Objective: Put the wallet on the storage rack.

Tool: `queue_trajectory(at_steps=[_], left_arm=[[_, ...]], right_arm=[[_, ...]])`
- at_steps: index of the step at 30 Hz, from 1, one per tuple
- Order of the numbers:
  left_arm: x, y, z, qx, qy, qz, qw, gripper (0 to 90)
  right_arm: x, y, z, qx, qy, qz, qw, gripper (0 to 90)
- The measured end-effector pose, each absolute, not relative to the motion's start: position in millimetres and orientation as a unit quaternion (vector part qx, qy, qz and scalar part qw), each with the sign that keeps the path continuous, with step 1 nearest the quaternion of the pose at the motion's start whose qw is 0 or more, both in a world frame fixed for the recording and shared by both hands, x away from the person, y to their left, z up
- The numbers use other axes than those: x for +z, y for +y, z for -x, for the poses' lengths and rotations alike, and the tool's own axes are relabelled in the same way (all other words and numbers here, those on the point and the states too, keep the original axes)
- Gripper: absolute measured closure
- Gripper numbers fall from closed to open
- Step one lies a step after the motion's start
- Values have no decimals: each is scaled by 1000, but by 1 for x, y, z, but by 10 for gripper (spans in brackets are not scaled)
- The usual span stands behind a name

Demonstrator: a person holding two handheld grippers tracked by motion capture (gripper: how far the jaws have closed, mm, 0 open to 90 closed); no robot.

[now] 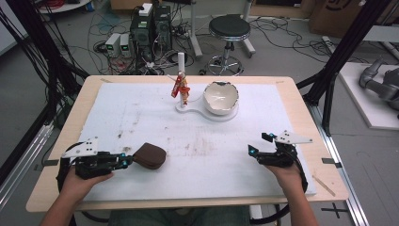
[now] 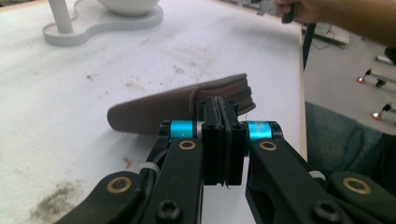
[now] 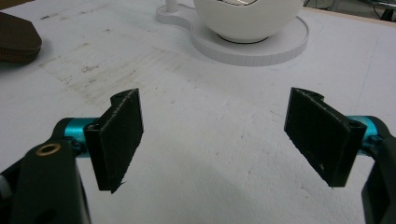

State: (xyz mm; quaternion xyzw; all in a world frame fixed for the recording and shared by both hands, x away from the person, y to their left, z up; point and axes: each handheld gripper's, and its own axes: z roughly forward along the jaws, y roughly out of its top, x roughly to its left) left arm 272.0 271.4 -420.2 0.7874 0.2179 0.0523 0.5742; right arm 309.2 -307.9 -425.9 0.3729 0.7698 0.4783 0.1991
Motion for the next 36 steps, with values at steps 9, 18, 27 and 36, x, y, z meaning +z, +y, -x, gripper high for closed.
queue_trajectory(at_steps=[9, 18, 27, 36], left_arm=[[-403, 261, -288, 47, 221, -768, 599, 884], [-387, 237, -310, 41, 212, -748, 627, 884], [-370, 210, -333, 35, 208, -738, 641, 883], [-356, 181, -355, 23, 201, -737, 644, 883]], right_arm=[[-425, -307, -310, 480, 769, -373, 198, 199], [-425, -309, -311, 484, 766, -374, 199, 199], [-425, -309, -310, 487, 765, -374, 195, 199], [-426, -309, -310, 488, 766, -372, 193, 199]])
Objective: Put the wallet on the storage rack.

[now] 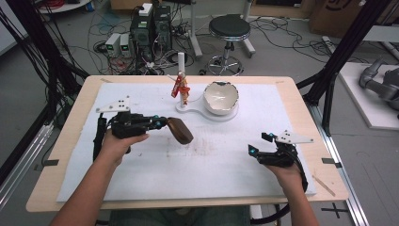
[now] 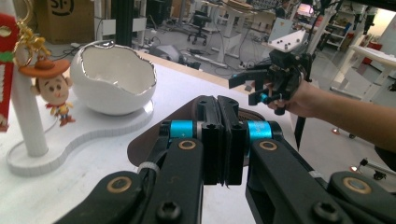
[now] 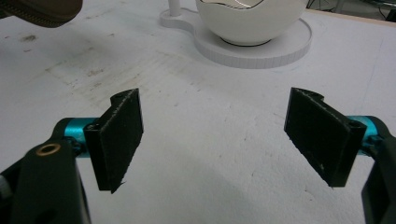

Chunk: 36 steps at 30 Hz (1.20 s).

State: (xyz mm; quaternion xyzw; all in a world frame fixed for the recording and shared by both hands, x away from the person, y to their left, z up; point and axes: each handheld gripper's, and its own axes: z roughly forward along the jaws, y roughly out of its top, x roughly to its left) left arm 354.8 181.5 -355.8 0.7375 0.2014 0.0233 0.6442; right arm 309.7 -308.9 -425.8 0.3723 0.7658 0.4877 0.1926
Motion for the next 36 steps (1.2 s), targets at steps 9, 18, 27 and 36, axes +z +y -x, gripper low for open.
queue_trajectory(at_steps=[9, 18, 27, 36], left_arm=[[-339, 151, -383, 27, 197, -741, 642, 883], [-324, 121, -410, 33, 196, -744, 638, 883], [-310, 86, -439, 35, 195, -740, 643, 883], [-305, 62, -465, 40, 200, -737, 644, 883]], right_arm=[[-426, -308, -309, 487, 767, -371, 192, 199], [-427, -309, -309, 487, 768, -371, 188, 199], [-428, -311, -309, 489, 766, -371, 191, 199], [-429, -314, -308, 490, 764, -375, 190, 199]])
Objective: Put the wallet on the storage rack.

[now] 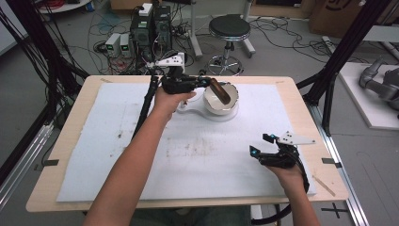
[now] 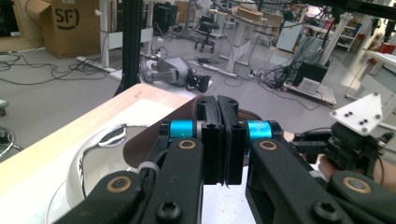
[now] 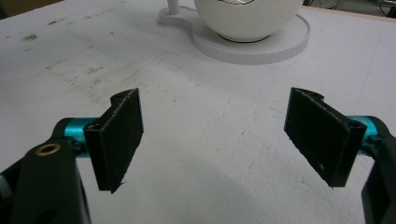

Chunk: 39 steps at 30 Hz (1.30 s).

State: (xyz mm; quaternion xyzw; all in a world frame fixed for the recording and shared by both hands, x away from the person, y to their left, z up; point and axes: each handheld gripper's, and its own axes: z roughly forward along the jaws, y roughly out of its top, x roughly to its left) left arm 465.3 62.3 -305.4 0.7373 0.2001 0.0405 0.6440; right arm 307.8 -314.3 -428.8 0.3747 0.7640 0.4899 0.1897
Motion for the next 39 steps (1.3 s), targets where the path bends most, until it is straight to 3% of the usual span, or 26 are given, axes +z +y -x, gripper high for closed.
queue_trajectory(at_steps=[27, 29, 32, 33, 39], left_arm=[[-354, 25, -500, 61, 276, -769, 573, 876], [-356, 25, -500, 60, 280, -768, 573, 831], [-356, 25, -499, 56, 294, -770, 563, 588], [-356, 27, -498, 53, 296, -769, 563, 549], [-349, 36, -484, 54, 284, -770, 569, 413]], right_arm=[[-431, -316, -307, 490, 766, -372, 185, 199], [-431, -316, -307, 491, 766, -371, 187, 199], [-431, -316, -307, 489, 767, -372, 185, 199], [-431, -316, -307, 489, 767, -372, 186, 199], [-430, -314, -307, 491, 766, -370, 187, 199]])
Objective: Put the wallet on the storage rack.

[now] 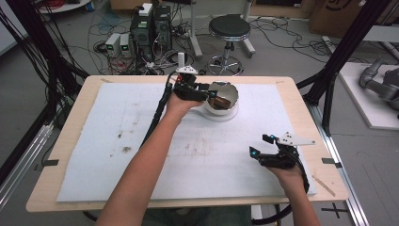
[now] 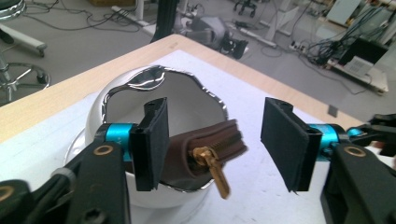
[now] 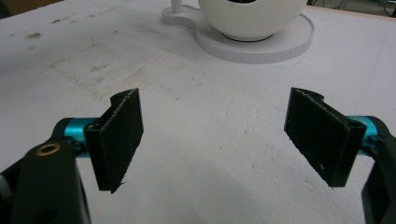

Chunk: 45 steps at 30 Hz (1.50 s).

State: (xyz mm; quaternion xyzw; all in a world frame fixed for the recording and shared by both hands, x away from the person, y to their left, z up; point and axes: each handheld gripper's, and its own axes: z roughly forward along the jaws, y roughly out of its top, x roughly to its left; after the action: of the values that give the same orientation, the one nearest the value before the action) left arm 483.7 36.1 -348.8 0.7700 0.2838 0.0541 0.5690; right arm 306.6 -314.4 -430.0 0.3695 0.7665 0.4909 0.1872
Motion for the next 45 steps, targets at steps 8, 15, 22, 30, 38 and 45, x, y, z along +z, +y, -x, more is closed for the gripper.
queue_trajectory(at_steps=[8, 15, 22, 30, 38, 45], left_arm=[[-336, 62, -465, 55, 274, -758, 589, 354], [-334, 85, -441, 46, 258, -755, 602, 291], [-338, 101, -415, 37, 238, -756, 609, 274], [-349, 119, -393, 37, 224, -766, 601, 266], [-366, 145, -368, 40, 225, -762, 606, 258], [-382, 181, -347, 51, 248, -753, 608, 246]], right_arm=[[-428, -311, -305, 490, 767, -369, 189, 199], [-427, -310, -305, 492, 764, -372, 190, 199], [-424, -304, -305, 497, 764, -365, 188, 199], [-423, -302, -305, 498, 765, -363, 186, 199], [-424, -303, -306, 499, 764, -364, 186, 199], [-425, -305, -307, 498, 764, -365, 187, 199]])
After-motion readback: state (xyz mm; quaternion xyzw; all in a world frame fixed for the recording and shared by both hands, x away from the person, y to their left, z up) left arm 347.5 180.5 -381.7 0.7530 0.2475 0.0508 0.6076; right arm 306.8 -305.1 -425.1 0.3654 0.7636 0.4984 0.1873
